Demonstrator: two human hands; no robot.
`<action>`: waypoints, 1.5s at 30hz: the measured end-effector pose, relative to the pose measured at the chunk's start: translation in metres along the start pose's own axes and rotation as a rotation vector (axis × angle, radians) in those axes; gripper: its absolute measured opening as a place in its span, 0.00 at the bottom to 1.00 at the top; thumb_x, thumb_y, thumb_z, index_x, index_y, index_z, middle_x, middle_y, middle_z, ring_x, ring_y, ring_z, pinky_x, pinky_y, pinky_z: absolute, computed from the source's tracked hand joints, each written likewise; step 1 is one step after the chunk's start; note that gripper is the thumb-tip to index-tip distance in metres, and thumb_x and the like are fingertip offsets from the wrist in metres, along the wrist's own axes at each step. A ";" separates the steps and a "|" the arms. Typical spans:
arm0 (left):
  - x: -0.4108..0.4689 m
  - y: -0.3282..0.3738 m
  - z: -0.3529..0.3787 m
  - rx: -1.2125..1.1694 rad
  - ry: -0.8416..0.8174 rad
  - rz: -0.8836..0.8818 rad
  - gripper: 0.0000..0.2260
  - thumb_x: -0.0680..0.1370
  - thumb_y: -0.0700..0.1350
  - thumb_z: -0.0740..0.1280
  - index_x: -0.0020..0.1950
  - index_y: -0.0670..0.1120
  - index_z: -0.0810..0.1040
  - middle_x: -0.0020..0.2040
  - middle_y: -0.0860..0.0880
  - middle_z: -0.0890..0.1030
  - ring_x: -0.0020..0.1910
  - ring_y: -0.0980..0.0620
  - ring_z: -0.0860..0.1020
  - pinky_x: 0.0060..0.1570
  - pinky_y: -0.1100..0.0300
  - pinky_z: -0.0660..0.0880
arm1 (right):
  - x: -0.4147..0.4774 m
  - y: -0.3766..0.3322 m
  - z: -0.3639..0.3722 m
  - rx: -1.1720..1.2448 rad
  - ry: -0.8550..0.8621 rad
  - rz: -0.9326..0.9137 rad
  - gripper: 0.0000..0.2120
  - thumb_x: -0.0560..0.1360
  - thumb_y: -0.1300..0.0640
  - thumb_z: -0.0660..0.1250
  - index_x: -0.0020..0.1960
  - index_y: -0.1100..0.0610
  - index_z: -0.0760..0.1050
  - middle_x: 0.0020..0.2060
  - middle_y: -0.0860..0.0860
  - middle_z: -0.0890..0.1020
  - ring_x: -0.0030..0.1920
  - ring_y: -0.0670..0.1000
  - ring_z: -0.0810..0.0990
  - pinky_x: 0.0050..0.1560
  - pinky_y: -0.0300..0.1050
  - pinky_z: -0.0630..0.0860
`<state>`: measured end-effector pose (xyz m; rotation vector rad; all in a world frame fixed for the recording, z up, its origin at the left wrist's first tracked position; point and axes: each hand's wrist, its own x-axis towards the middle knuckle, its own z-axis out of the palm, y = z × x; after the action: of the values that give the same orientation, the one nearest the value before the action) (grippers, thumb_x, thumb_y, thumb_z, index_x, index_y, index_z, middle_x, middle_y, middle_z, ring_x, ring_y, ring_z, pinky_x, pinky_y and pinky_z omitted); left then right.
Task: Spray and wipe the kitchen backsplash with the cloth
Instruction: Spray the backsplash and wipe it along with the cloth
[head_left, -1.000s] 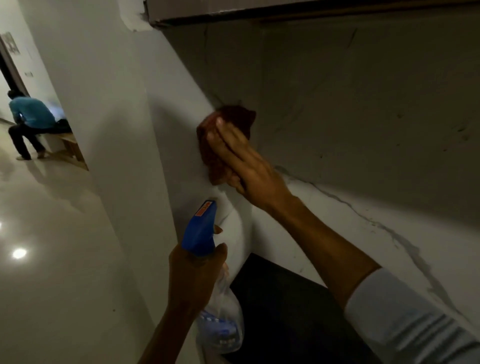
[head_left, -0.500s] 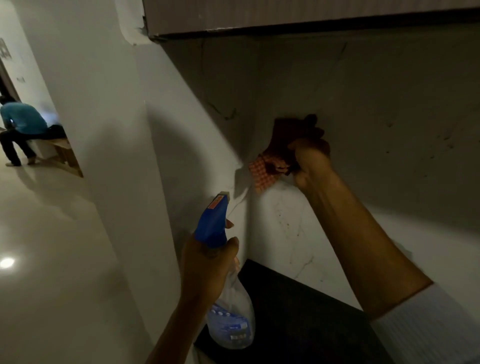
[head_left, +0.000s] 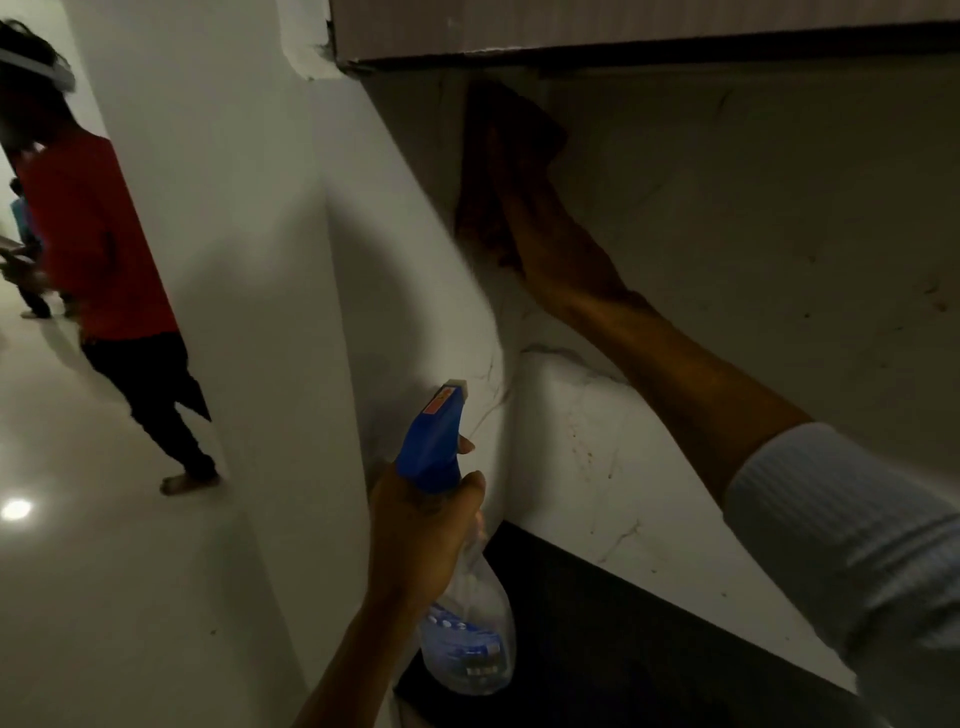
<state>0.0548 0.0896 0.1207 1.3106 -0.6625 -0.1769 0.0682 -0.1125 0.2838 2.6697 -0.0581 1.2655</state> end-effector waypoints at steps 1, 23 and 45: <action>0.000 0.001 0.001 0.001 -0.004 0.017 0.20 0.73 0.32 0.69 0.41 0.60 0.79 0.25 0.48 0.78 0.24 0.50 0.77 0.28 0.59 0.78 | -0.004 0.012 0.002 -0.156 0.008 -0.080 0.26 0.82 0.61 0.54 0.77 0.59 0.47 0.76 0.59 0.54 0.76 0.57 0.54 0.72 0.39 0.49; 0.009 -0.009 0.022 0.046 -0.116 0.060 0.10 0.75 0.36 0.70 0.46 0.51 0.76 0.24 0.55 0.77 0.23 0.60 0.76 0.28 0.70 0.73 | -0.054 0.073 -0.033 -0.775 -0.274 -0.211 0.26 0.75 0.54 0.66 0.68 0.66 0.69 0.68 0.63 0.71 0.67 0.64 0.70 0.67 0.62 0.67; 0.118 0.032 0.090 0.095 -0.185 0.069 0.05 0.70 0.43 0.70 0.37 0.50 0.76 0.25 0.53 0.79 0.26 0.51 0.80 0.33 0.48 0.83 | -0.088 0.079 -0.021 -0.424 -0.333 -0.120 0.26 0.81 0.57 0.59 0.76 0.60 0.56 0.76 0.58 0.56 0.76 0.60 0.50 0.76 0.56 0.43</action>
<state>0.0934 -0.0333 0.2016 1.3708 -0.8816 -0.2145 -0.0124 -0.1896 0.2407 2.4345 -0.1863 0.6709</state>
